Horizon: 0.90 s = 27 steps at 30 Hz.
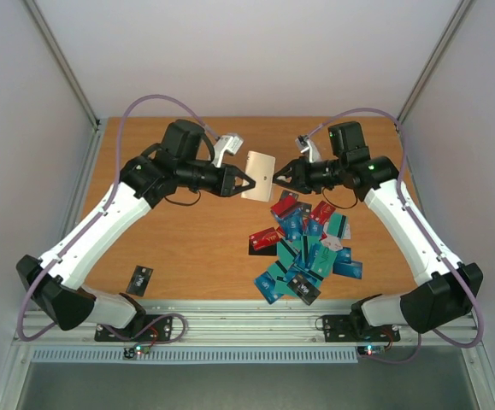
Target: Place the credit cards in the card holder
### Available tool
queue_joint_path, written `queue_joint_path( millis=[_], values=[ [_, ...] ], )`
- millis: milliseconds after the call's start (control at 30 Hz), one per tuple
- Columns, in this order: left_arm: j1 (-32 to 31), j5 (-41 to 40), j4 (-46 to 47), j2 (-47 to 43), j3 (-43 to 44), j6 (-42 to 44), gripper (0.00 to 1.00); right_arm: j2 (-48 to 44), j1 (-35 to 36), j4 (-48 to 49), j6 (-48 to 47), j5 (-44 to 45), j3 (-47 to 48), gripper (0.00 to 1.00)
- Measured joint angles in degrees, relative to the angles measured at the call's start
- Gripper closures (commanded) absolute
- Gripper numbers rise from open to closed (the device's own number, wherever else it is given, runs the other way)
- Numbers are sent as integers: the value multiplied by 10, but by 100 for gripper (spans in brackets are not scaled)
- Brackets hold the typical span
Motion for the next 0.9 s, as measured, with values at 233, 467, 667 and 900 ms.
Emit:
queue_joint_path(
  millis=[233, 467, 667, 900],
  values=[
    [1, 2, 32, -19, -46, -13, 100, 3, -1, 7, -3, -25, -9, 71],
    [1, 2, 38, -34, -70, -22, 100, 3, -1, 33, -3, -61, -39, 79],
    [4, 6, 39, -34, -82, -25, 100, 3, -1, 64, 7, -93, -64, 97],
    [18, 5, 52, -43, -107, -36, 85, 3, 0, 77, 12, -108, -73, 99]
  ],
)
